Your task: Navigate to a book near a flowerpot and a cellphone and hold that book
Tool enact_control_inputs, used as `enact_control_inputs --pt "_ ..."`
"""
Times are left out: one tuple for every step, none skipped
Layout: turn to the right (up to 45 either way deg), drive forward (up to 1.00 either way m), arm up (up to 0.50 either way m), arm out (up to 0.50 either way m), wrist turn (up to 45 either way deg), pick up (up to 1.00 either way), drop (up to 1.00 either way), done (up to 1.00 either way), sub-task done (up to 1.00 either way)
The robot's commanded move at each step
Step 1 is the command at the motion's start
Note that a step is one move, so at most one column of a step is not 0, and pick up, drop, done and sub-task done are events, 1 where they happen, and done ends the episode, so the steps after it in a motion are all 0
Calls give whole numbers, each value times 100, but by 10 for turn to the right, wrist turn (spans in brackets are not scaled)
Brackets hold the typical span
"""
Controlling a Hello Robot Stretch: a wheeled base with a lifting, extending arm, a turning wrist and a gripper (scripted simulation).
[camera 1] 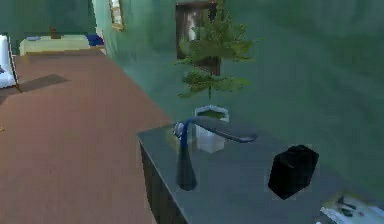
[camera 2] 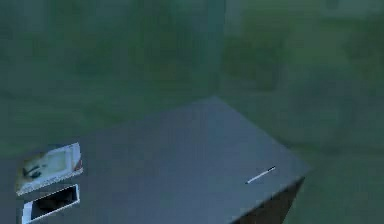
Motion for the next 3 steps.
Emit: enact_control_inputs --pt "-360 0 0 0 0 0 0 0 0" --pt "0 0 50 0 0 0 0 0 0" --pt "0 0 32 0 0 0 0 0 0"
